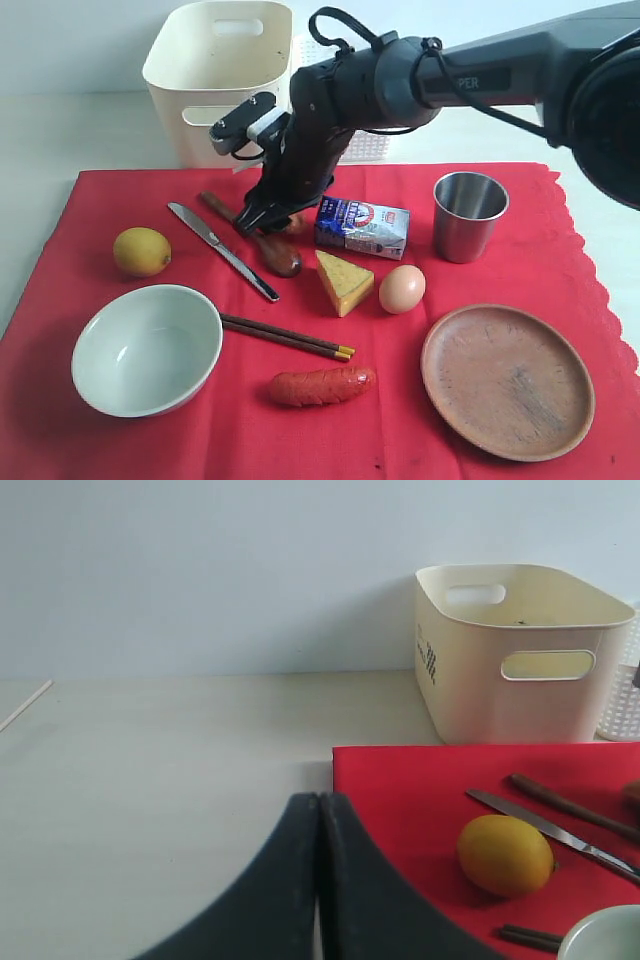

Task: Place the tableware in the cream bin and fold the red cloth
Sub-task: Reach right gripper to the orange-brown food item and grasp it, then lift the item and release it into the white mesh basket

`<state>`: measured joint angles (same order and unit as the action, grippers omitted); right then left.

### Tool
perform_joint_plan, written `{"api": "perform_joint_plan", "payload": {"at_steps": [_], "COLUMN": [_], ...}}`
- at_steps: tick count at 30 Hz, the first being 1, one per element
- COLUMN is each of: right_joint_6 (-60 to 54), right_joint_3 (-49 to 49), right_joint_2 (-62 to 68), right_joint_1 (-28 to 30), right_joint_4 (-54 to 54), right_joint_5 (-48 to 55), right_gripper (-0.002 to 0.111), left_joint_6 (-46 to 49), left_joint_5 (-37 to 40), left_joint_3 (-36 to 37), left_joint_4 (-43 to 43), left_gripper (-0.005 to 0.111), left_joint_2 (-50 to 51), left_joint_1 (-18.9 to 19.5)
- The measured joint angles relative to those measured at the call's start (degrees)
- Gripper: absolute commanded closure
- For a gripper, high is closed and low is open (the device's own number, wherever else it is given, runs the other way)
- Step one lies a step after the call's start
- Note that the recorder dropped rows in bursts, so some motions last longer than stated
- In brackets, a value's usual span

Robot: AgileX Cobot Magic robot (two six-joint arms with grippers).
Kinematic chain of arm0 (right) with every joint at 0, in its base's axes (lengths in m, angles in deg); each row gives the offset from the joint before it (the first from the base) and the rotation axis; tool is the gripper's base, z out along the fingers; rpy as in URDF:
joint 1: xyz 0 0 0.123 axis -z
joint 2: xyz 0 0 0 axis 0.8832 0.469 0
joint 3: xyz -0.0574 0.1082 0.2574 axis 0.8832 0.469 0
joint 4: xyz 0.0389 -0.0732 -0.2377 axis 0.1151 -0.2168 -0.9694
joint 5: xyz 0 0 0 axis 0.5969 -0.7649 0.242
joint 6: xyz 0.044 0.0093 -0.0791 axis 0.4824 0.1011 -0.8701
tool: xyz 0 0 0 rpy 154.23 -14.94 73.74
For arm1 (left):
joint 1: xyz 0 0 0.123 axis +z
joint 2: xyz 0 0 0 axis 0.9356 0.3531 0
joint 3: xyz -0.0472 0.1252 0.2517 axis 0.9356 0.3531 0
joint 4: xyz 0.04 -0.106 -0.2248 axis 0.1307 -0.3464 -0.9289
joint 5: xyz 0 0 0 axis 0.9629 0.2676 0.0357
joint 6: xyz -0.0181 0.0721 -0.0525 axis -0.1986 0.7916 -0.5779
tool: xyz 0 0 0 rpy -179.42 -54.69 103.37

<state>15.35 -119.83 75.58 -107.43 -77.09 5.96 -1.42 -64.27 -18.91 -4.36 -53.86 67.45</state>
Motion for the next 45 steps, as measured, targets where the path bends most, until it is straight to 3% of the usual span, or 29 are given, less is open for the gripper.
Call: {"api": "perform_joint_plan", "payload": {"at_steps": [6,12,34,45], "right_joint_6": [0.2,0.2,0.3,7.7], "right_joint_3": [-0.2,-0.2,-0.2,-0.2], "right_joint_2": [0.8,0.8,-11.3,-12.1], "right_joint_1": [0.0,0.0,0.4,10.1], "right_joint_4": [-1.3,-1.4,-2.3,-2.7], "right_joint_5": [0.2,0.2,-3.1,-13.4], "right_gripper": [0.086,0.108,0.108,0.108], "left_joint_6": [0.0,0.0,0.0,0.0], "left_joint_5": [0.0,0.0,0.0,0.0], "left_joint_3": [0.0,0.0,0.0,0.0], "left_joint_4": [0.0,0.0,0.0,0.0], "left_gripper": [0.107,0.107,0.107,0.107], "left_joint_2": [0.0,0.0,0.0,0.0], "left_joint_1": [0.0,0.0,0.0,0.0]}}
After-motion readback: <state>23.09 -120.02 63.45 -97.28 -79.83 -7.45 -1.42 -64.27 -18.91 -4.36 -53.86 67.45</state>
